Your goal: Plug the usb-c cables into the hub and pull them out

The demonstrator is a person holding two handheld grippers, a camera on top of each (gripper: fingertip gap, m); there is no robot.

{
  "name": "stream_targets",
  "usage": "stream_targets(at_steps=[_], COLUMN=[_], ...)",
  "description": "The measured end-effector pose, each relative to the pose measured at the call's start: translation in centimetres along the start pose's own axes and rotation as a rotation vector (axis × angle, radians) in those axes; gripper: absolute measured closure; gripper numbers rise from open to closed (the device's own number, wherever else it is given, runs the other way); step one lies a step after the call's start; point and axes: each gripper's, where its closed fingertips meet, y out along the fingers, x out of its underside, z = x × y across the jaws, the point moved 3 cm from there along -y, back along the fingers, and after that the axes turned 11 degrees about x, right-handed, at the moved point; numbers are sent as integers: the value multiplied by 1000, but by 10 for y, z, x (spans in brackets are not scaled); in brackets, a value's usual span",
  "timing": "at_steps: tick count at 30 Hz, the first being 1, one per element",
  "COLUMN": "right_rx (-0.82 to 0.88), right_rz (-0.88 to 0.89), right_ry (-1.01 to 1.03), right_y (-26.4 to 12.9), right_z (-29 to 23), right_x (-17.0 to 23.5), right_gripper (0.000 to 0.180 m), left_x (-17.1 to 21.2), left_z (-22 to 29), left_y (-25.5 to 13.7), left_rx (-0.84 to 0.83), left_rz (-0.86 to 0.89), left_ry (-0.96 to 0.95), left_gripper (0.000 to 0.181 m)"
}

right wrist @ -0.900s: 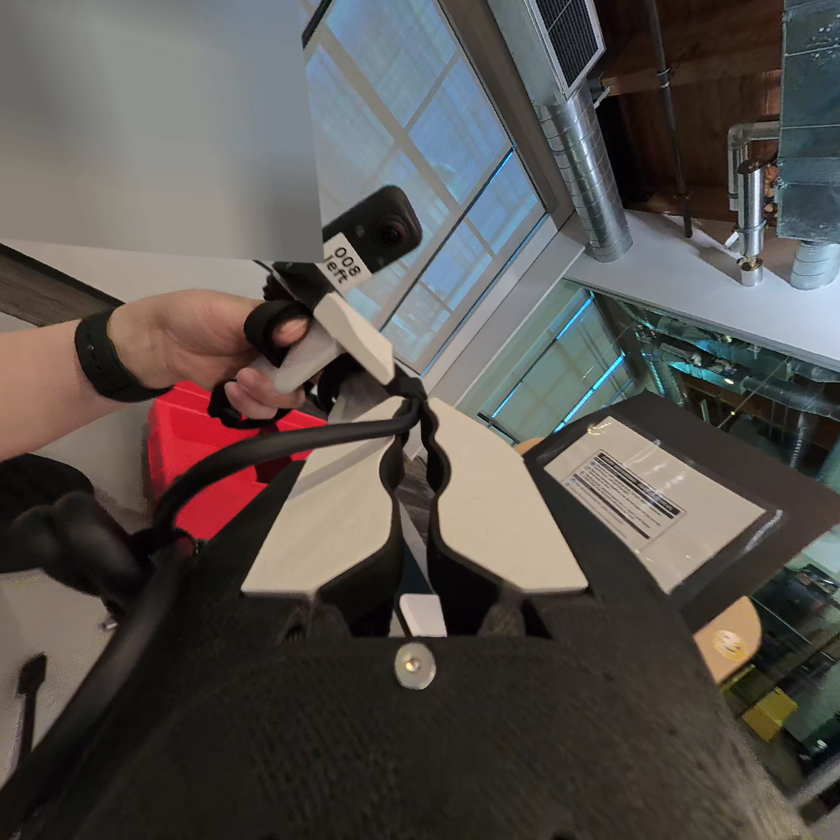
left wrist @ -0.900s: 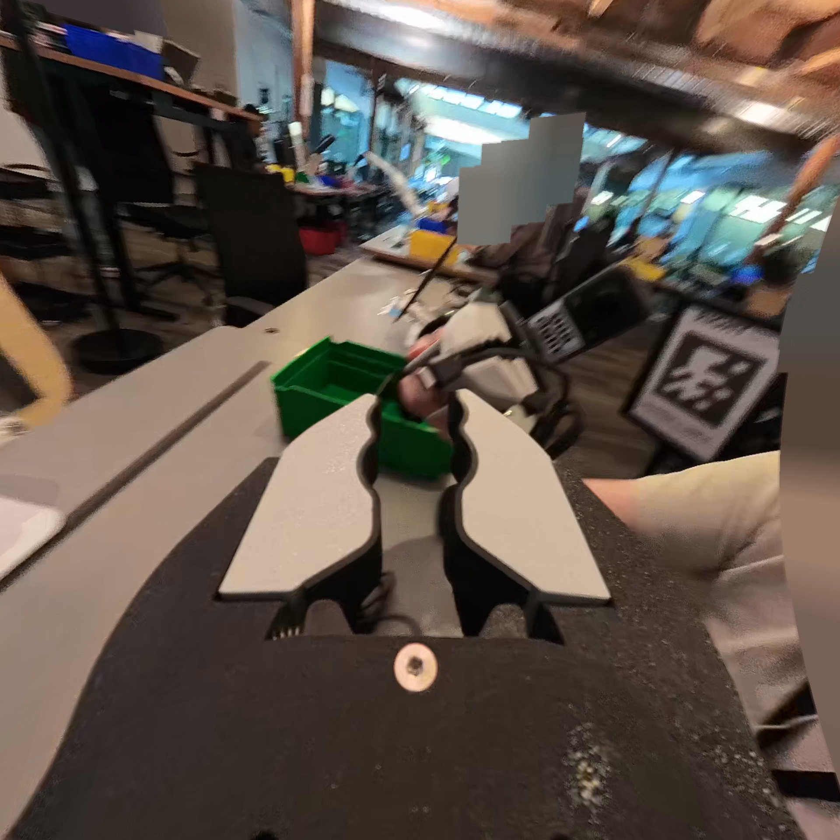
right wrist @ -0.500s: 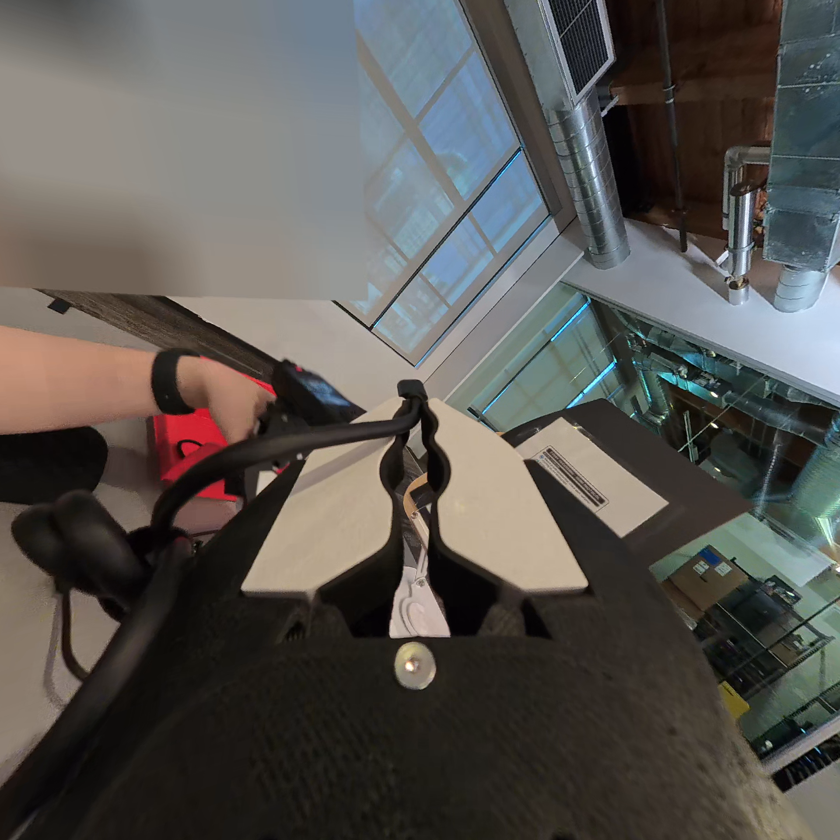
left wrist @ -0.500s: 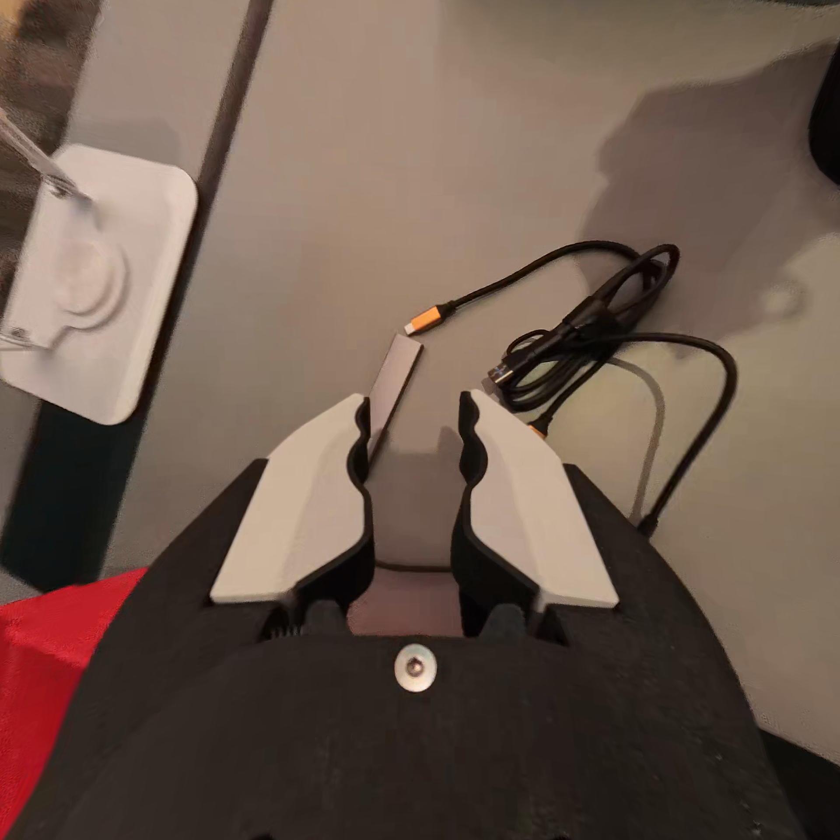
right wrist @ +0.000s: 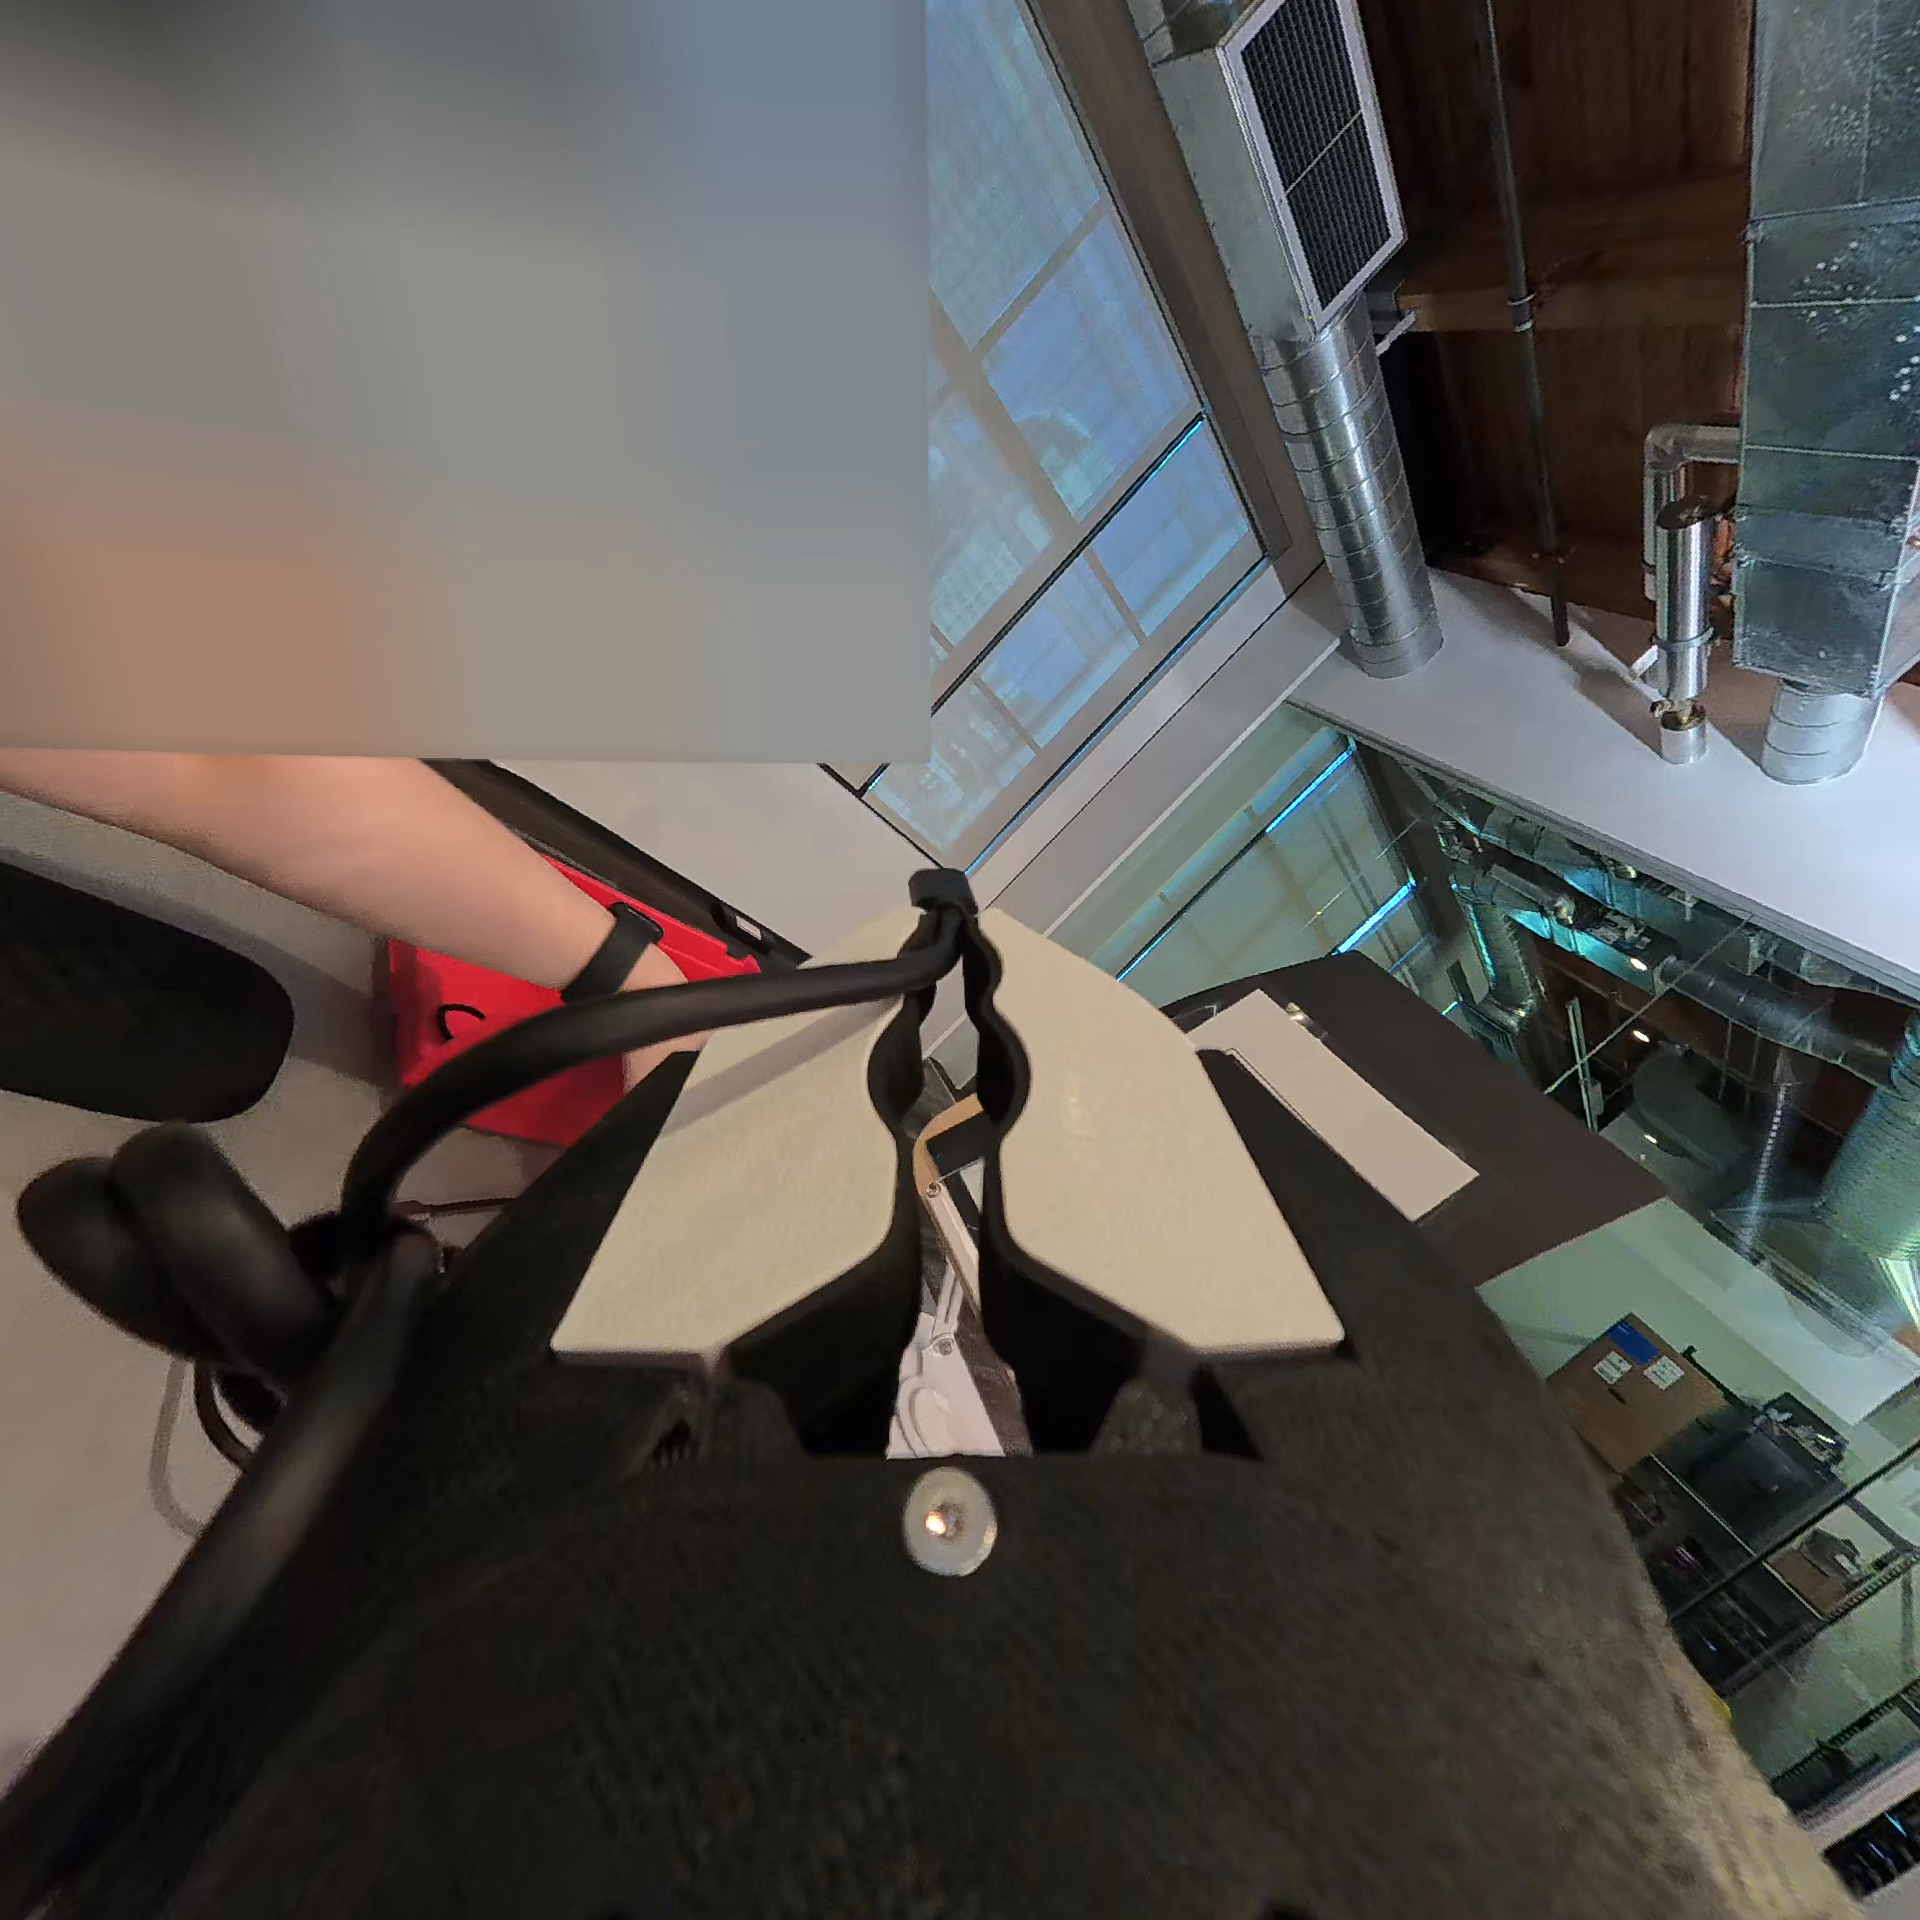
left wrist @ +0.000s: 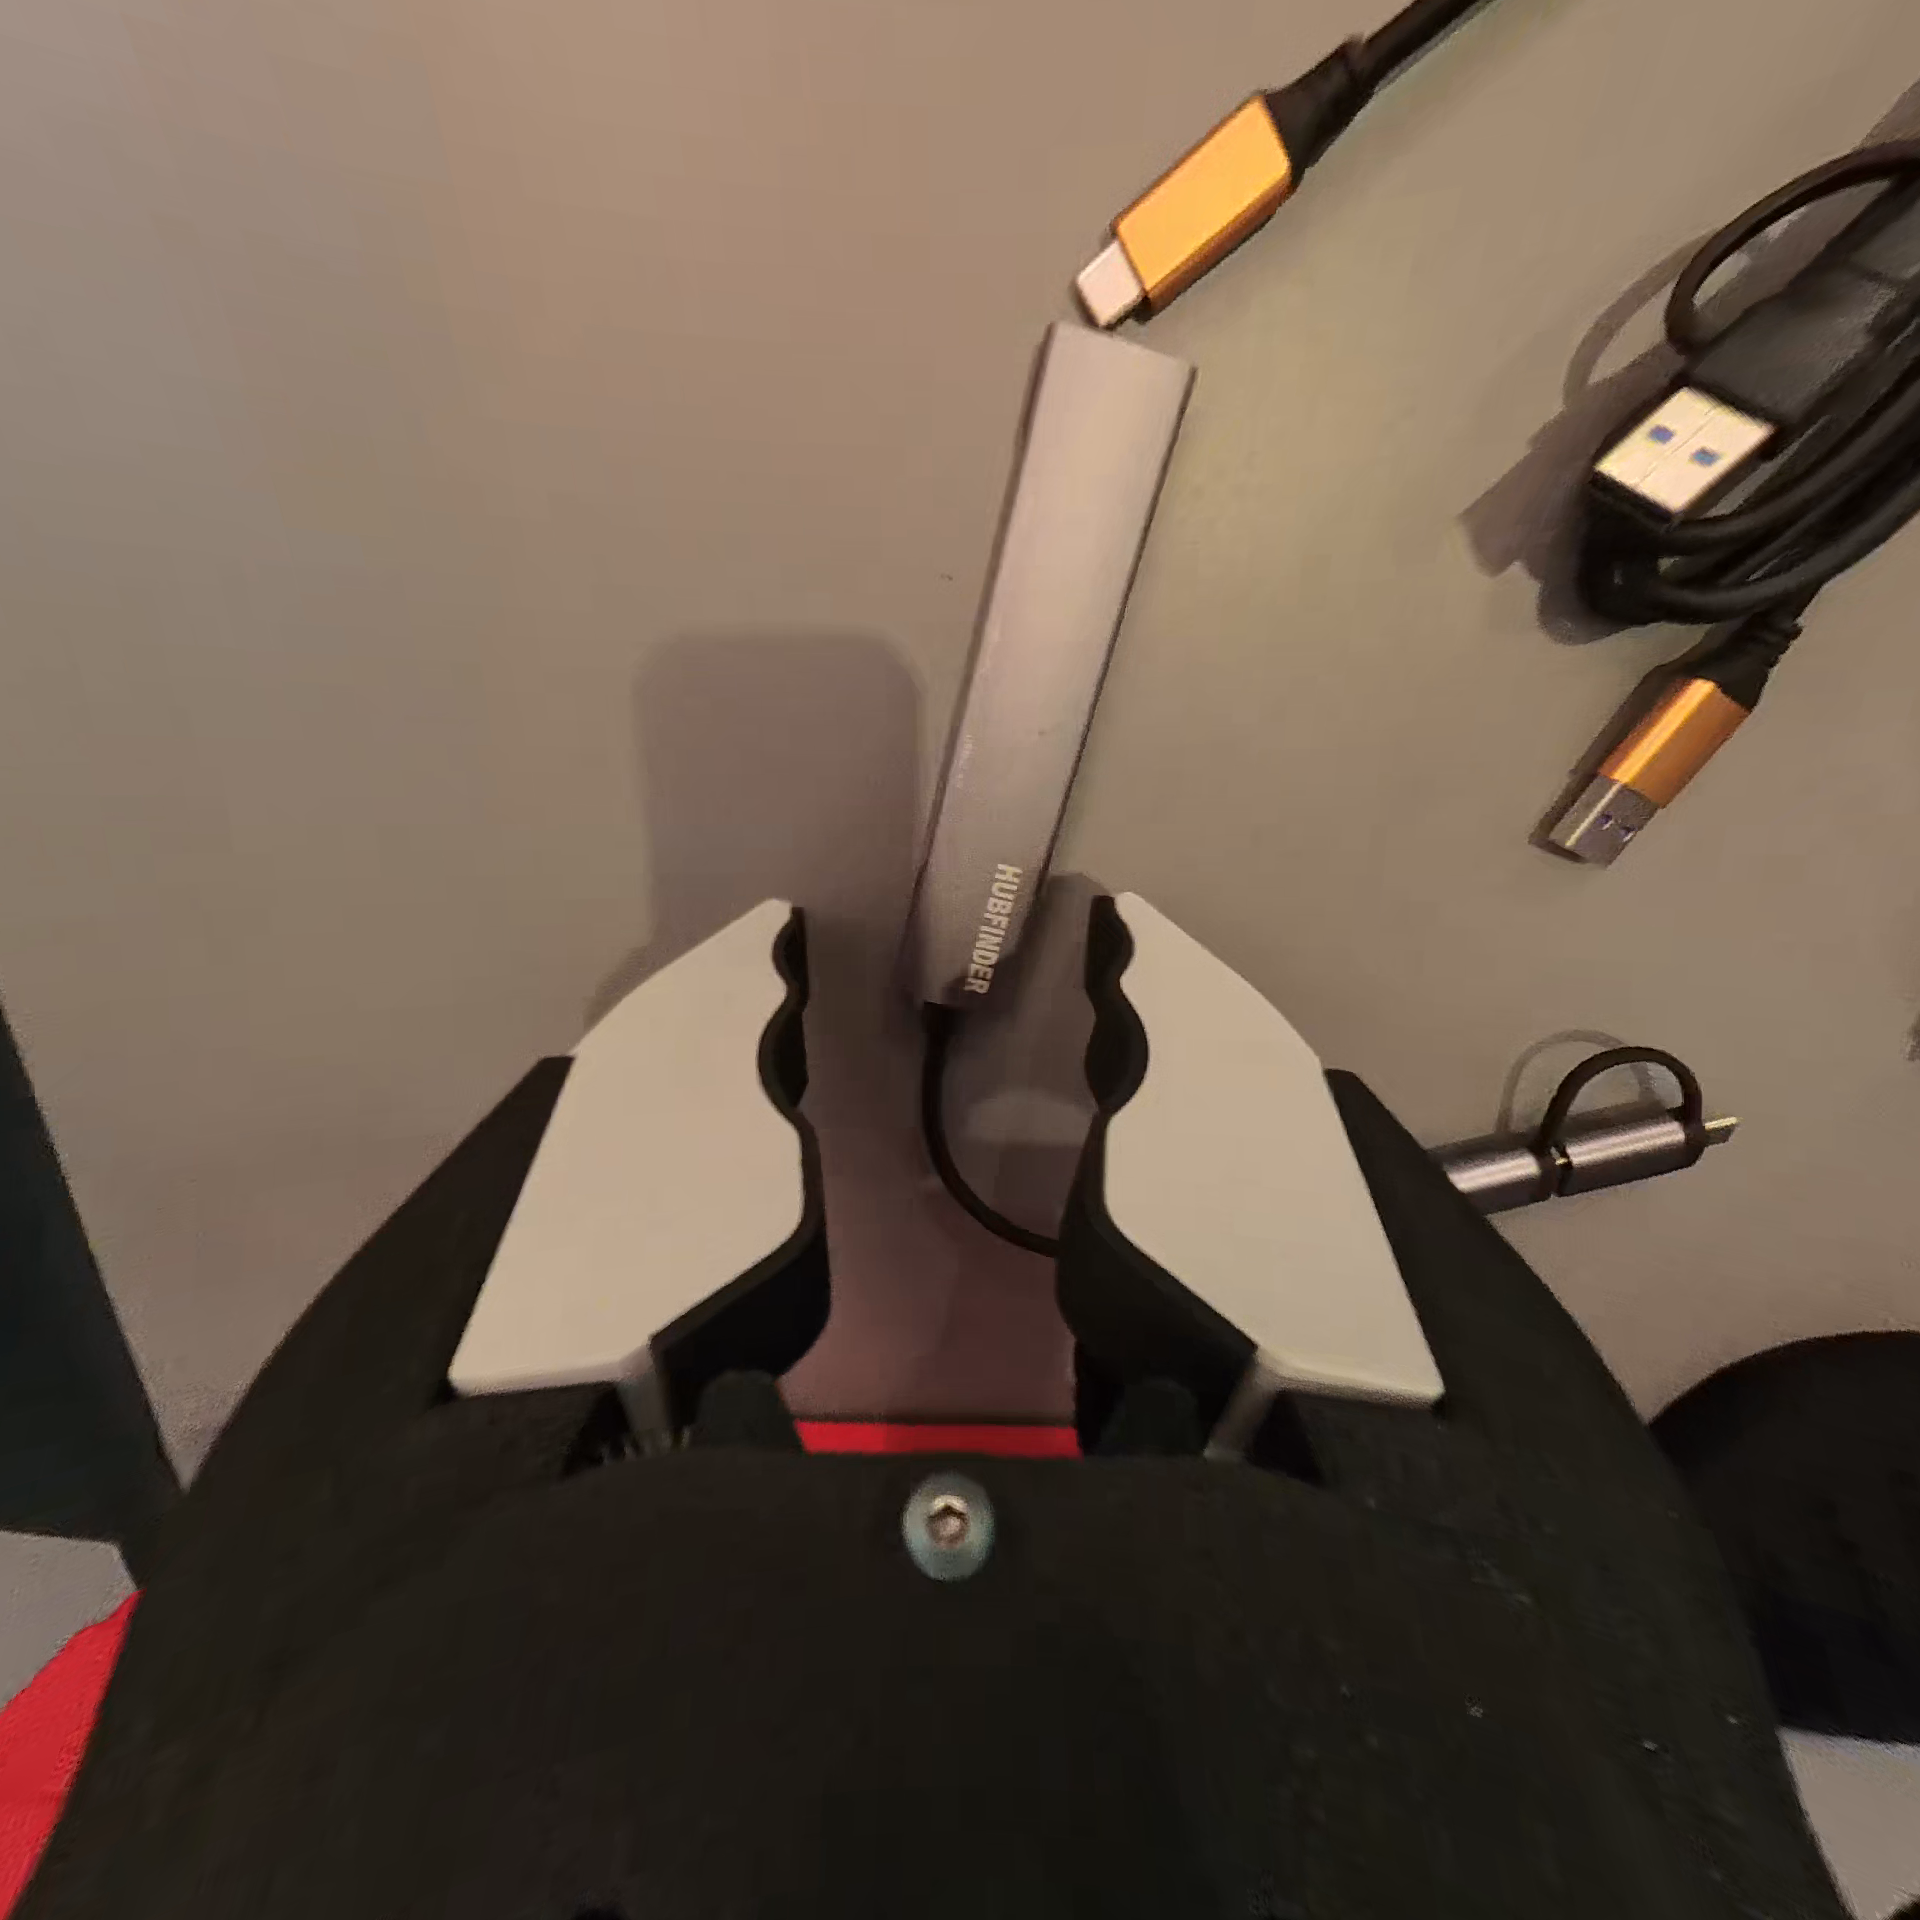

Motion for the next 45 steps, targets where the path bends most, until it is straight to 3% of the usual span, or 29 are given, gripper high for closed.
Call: stream_targets(at_steps=[4, 5, 9, 12, 15, 20, 23, 29, 40, 45], right_rx=[5, 6, 19, 31, 44, 56, 56, 62, 67, 57], right_rz=[17, 22, 28, 40, 56, 72, 69, 88, 92, 100], right_ry=[9, 12, 15, 18, 16, 10, -5, -16, -14, -7], right_y=[-4, -5, -9, -12, -16, -18, -18, -22, -23, -23], right_z=[3, 4, 8, 11, 13, 15, 13, 13, 15, 14], right_x=[-3, -4, -4, -6, -9, -12, -13, -20, -19, -21], right_gripper=[175, 175, 175, 175, 175, 175, 175, 175, 175, 175], left_x=[0, 0, -1, -5, -15, -39, -51, -36, -27, -28], left_z=[-3, -4, -7, -17, -26, -26, -7, 35, 114, 135], left_y=[6, 6, 4, -16, -56, -140, -152, -84, -34, -13], left_rx=[27, 24, -23, -149, -367, -995, -1249, -1295, -1167, -1129], left_rz=[-16, -19, -70, -90, -85, -128, -143, -201, 33, 55], left_ry=[-2, -2, -6, -28, 4, 192, 301, 375, 273, 281], left_gripper=[143, 156, 158, 158, 158, 158, 158, 158, 158, 154])
